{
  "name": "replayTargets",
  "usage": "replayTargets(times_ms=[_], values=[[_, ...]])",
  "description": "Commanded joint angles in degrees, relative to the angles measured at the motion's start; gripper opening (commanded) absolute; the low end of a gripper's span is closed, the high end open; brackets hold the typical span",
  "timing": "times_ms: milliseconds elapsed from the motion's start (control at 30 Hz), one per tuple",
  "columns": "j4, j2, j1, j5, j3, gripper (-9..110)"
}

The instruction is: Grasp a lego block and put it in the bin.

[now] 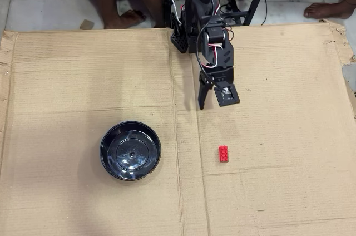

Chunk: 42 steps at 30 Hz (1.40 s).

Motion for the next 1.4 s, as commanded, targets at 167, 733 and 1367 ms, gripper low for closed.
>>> replayTargets(times_ms=[167, 733, 1367], values=[[-0.97, -12.04, -1.67, 7.73, -13.97, 25], [-0.97, -46.76, -1.67, 15.21, -44.21, 25], [-1.05, -60.47, -3.08, 16.26, -52.12, 25]])
